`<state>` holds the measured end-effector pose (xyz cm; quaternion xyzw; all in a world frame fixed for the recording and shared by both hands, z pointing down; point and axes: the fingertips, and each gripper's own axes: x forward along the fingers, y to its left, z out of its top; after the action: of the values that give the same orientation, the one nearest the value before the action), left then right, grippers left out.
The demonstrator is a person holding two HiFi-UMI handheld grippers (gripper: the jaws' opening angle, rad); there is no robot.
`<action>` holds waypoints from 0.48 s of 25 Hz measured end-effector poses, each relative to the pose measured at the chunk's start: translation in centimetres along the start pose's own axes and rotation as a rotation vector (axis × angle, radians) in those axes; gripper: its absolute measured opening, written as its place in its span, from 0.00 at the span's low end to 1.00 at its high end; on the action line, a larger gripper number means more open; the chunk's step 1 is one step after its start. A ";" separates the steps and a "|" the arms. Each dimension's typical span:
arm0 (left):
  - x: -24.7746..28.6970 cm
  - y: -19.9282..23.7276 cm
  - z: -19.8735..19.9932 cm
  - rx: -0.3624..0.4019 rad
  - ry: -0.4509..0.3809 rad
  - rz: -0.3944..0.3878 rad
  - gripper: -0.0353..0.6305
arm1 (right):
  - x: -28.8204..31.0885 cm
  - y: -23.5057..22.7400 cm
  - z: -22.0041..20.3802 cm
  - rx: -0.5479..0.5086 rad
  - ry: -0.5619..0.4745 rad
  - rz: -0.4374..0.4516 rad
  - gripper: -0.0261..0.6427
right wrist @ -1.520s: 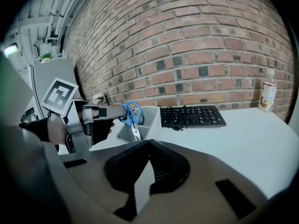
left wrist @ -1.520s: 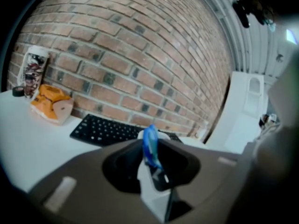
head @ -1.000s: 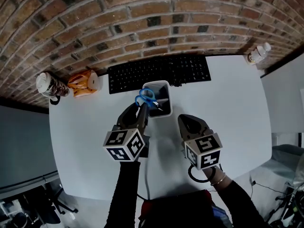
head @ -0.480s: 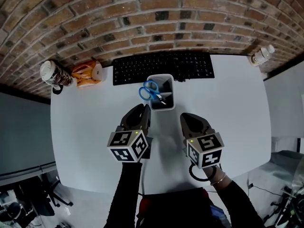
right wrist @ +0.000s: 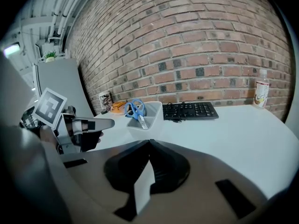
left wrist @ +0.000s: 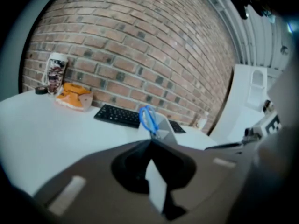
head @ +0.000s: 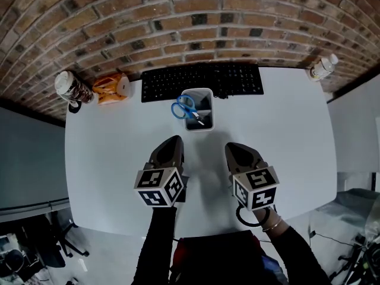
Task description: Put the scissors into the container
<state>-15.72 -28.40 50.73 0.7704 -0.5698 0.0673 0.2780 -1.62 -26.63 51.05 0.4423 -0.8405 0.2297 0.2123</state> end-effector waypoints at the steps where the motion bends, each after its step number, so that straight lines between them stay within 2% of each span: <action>1: -0.3 -0.2 -0.1 0.005 0.001 0.001 0.06 | -0.2 0.1 0.0 -0.001 -0.002 0.003 0.05; 12: -4.0 -1.9 -1.2 0.064 0.000 0.034 0.06 | -3.1 1.7 -0.2 -0.048 -0.036 0.052 0.05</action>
<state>-15.05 -24.01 49.40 0.7691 -0.5805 0.0902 0.2518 -1.37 -23.65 49.16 0.4193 -0.8606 0.2071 0.2018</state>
